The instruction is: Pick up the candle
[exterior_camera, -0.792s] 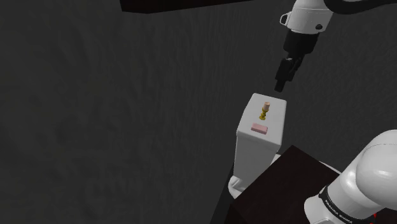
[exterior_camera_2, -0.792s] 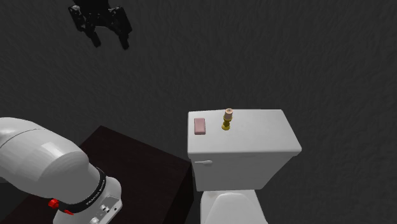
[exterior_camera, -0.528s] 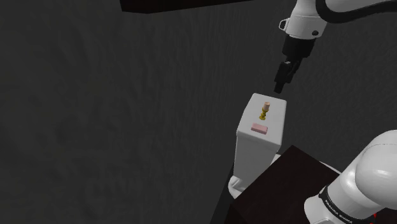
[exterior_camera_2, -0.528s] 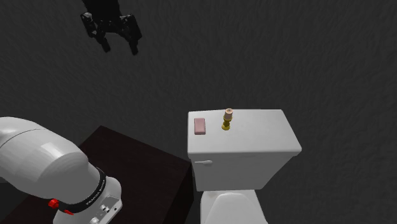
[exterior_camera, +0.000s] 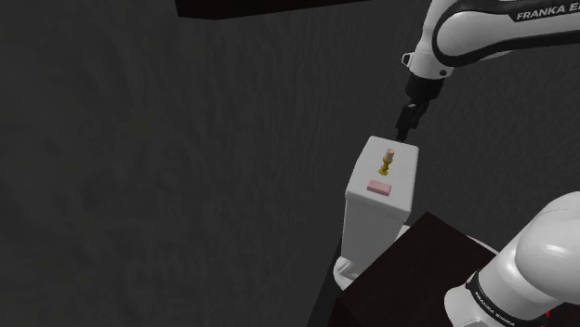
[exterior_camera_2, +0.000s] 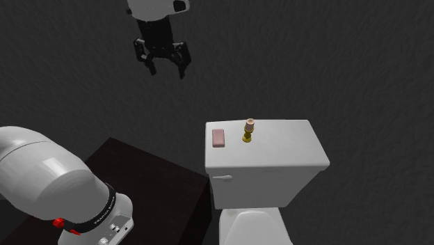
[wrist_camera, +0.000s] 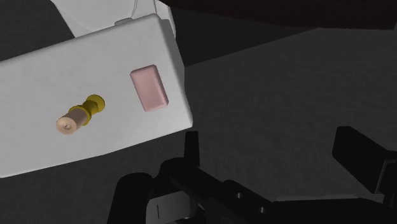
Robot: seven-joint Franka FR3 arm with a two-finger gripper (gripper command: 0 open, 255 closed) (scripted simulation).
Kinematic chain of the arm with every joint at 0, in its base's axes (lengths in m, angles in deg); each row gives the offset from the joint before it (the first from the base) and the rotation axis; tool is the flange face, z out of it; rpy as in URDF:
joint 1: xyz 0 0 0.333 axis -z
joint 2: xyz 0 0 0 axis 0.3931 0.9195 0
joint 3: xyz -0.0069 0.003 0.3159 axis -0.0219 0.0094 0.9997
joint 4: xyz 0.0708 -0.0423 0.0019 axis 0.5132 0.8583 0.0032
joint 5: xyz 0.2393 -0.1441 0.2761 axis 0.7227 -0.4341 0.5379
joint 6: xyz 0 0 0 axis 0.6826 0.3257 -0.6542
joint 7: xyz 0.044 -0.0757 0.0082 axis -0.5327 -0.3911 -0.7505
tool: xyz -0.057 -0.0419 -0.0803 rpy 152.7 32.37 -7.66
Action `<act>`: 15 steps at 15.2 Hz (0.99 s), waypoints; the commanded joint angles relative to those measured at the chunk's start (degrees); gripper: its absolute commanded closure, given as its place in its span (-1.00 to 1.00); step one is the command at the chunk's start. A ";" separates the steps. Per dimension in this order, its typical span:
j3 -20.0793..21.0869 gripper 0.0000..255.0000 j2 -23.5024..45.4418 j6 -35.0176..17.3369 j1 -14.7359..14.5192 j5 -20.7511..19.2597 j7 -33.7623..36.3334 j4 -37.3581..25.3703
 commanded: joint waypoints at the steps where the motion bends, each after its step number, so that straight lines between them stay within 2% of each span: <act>1: -1.87 -1.00 2.35 -3.31 0.78 -0.90 -2.00 0.76; 9: -9.04 -1.00 15.83 -15.42 2.92 -2.00 -10.16 -1.10; 15: -13.81 -1.00 28.10 -23.04 3.74 0.84 -17.59 -5.75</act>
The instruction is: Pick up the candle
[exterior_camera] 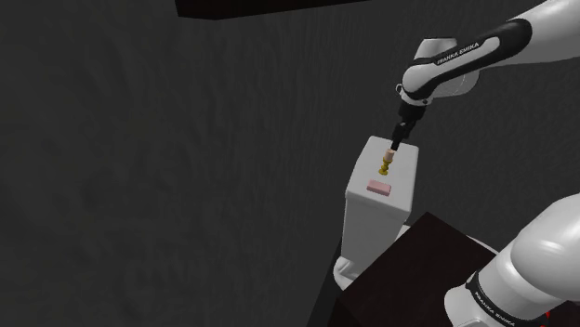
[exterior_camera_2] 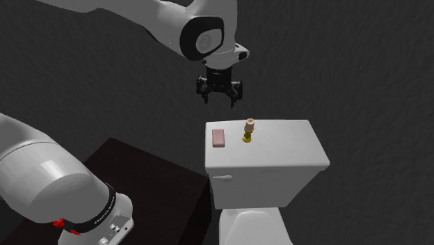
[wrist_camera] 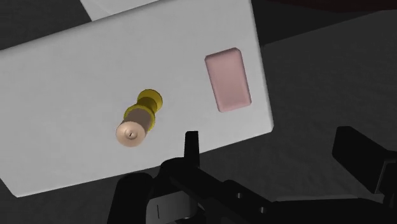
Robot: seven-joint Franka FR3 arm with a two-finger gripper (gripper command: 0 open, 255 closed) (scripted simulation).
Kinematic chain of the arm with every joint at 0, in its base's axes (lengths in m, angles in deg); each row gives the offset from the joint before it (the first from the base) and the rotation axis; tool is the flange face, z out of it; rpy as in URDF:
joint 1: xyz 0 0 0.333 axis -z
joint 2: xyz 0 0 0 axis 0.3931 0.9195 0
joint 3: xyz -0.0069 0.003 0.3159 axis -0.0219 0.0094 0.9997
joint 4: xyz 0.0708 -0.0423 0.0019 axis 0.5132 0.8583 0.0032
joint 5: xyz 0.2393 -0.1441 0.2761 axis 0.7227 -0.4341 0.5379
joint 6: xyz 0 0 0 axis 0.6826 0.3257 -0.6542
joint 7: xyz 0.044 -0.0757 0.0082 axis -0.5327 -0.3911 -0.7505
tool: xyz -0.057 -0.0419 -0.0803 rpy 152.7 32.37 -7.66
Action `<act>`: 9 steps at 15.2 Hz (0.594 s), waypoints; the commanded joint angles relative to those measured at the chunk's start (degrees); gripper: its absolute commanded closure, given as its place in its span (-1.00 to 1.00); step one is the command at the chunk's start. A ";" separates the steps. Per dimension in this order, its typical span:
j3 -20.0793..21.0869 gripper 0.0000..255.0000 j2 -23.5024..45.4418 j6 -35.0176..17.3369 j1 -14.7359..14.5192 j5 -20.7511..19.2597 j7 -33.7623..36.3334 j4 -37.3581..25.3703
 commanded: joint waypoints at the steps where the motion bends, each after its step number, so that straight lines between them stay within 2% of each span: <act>1: -1.36 -1.00 4.27 -2.09 0.29 1.55 -2.77 -2.12; 5: -3.15 -1.00 13.22 -5.59 1.45 6.04 -8.79 -7.03; 9: -3.41 -1.00 22.33 -7.73 3.80 11.28 -14.80 -13.16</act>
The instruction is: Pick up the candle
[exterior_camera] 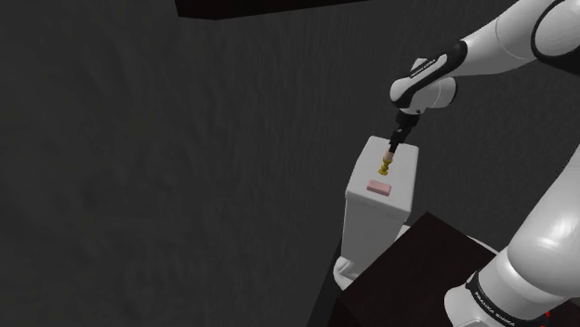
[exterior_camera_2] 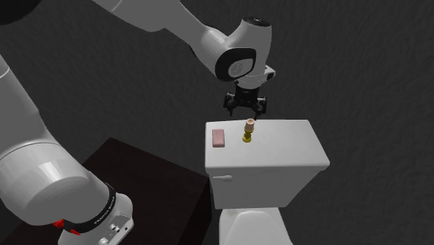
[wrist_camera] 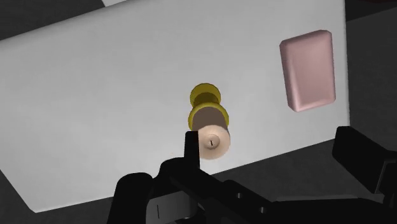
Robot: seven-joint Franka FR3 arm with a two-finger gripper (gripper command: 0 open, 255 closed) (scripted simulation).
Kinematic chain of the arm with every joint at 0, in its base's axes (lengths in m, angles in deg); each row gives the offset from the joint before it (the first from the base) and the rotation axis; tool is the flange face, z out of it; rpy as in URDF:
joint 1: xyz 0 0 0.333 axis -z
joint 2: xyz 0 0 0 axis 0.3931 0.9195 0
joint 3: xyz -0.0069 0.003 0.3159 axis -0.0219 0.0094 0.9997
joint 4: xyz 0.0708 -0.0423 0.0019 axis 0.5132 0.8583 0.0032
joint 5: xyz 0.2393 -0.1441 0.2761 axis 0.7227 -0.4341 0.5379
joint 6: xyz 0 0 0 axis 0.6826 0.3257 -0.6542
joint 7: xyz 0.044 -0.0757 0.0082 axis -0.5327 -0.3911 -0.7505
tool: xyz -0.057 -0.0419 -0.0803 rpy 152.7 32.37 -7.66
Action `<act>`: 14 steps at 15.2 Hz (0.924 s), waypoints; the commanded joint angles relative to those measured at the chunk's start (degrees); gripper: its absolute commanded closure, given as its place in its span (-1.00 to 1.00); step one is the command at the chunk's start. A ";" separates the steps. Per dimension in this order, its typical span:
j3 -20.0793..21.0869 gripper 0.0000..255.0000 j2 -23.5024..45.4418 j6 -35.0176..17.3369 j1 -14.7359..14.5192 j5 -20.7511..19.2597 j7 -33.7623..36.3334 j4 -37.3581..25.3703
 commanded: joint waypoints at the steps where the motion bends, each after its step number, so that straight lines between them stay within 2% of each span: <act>1: 0.23 -1.00 5.19 -0.97 1.45 2.91 -3.08 -3.73; 3: 0.61 -1.00 7.60 -1.23 2.47 4.13 -4.44 -5.66; 12: 1.98 -1.00 11.96 -5.90 3.48 6.72 -6.22 -5.06; 13: 1.96 1.00 11.86 -5.89 3.44 6.68 -6.16 -4.98; 14: 1.96 1.00 11.86 -5.87 3.44 6.67 -6.17 -5.00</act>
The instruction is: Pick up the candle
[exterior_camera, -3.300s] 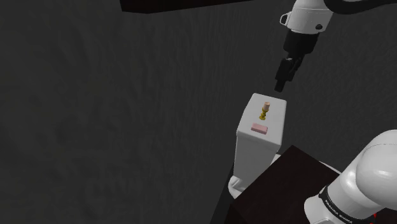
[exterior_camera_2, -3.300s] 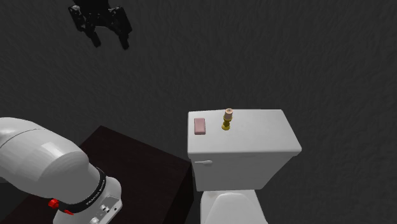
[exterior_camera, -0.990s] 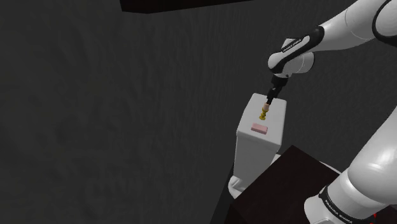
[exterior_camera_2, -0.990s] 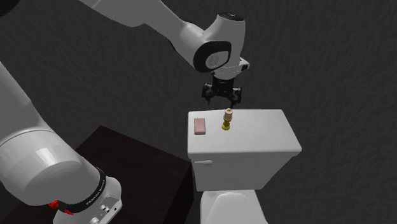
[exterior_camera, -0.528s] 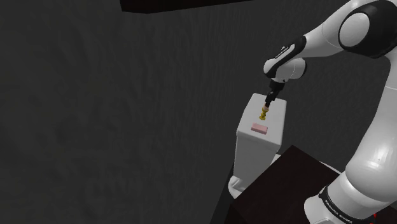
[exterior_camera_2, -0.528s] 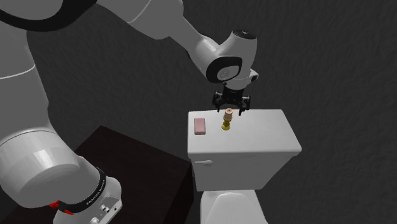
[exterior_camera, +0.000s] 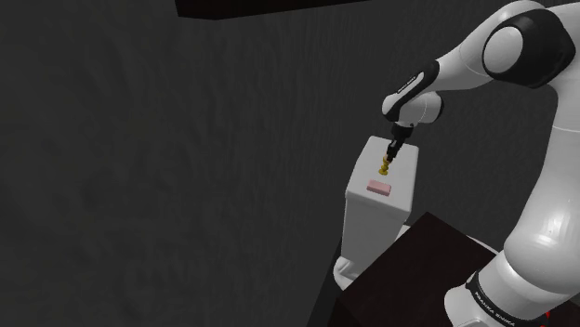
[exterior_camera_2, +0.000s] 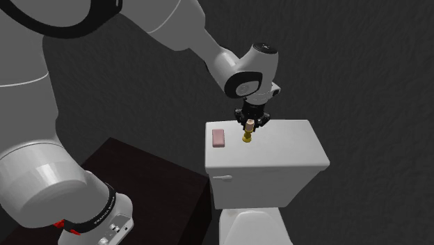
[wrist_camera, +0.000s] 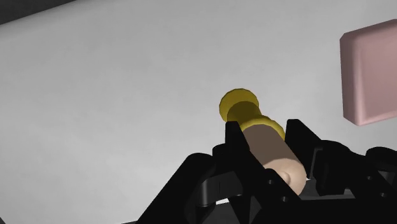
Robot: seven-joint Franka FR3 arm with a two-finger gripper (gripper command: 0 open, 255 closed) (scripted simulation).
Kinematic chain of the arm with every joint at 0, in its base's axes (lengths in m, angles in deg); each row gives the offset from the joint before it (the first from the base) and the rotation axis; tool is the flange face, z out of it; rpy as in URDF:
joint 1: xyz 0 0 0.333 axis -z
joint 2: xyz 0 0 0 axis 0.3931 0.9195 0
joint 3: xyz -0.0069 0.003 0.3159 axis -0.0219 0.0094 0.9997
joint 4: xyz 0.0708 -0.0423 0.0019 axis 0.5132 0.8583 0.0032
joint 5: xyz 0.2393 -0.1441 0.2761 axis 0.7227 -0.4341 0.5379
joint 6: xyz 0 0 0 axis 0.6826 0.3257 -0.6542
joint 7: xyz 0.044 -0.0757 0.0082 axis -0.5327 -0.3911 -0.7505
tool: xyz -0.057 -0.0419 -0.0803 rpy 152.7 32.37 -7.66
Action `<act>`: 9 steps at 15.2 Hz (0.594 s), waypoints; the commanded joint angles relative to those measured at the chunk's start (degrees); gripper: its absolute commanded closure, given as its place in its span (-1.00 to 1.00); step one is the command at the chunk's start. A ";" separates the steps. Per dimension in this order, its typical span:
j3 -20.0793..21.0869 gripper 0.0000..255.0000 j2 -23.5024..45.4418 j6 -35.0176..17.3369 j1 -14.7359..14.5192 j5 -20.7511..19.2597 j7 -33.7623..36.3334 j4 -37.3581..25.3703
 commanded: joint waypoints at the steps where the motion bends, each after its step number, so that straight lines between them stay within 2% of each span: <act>1: 0.02 1.00 0.03 -0.08 0.01 0.03 -0.03 0.06; 9: -0.16 1.00 -0.46 0.51 -0.10 -0.27 0.17 -0.06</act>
